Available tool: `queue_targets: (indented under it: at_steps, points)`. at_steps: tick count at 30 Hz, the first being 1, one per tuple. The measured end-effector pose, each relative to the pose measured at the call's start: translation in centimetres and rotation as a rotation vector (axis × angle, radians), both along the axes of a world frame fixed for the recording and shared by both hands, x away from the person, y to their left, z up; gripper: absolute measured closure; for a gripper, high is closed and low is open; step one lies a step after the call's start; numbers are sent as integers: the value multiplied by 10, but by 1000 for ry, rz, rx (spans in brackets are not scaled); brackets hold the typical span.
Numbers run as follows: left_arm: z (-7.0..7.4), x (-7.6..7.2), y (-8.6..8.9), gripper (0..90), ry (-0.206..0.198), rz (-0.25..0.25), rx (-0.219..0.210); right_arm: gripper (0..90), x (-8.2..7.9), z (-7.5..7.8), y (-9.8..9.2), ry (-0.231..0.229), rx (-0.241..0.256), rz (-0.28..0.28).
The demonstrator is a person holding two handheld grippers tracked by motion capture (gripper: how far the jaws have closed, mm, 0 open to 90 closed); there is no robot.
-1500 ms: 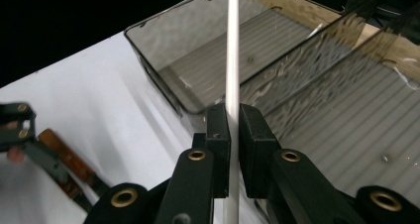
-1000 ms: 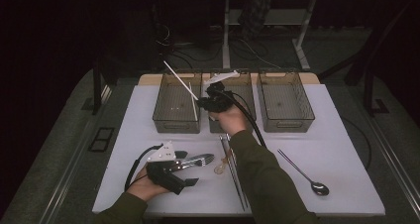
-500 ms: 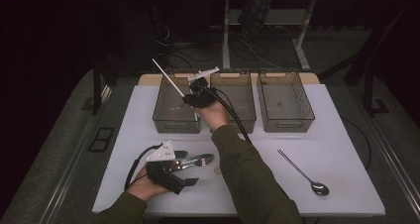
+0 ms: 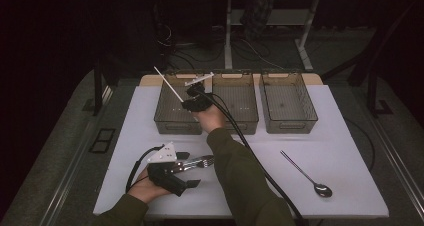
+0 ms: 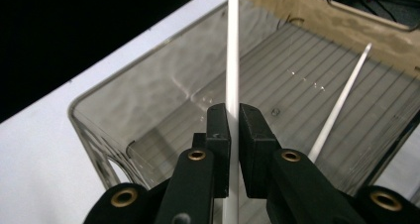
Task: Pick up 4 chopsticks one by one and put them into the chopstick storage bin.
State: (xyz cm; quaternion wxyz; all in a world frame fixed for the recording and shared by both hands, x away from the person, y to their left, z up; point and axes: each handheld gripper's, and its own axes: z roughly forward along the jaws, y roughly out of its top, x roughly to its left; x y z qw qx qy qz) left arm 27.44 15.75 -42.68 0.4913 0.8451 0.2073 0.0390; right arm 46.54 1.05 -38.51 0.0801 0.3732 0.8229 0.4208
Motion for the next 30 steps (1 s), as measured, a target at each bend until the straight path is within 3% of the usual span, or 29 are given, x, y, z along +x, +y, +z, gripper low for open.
queue_targets:
  at_steps: [15,25,30]
  points:
    - [1,-1,0,17,-3,-3,1,816,1,-8,7,31,-88,-26]
    - [1,0,0,17,-2,-3,-2,685,-1,-5,8,18,-81,-23]
    - [1,0,0,17,-2,-2,0,565,-3,2,4,35,-40,0]
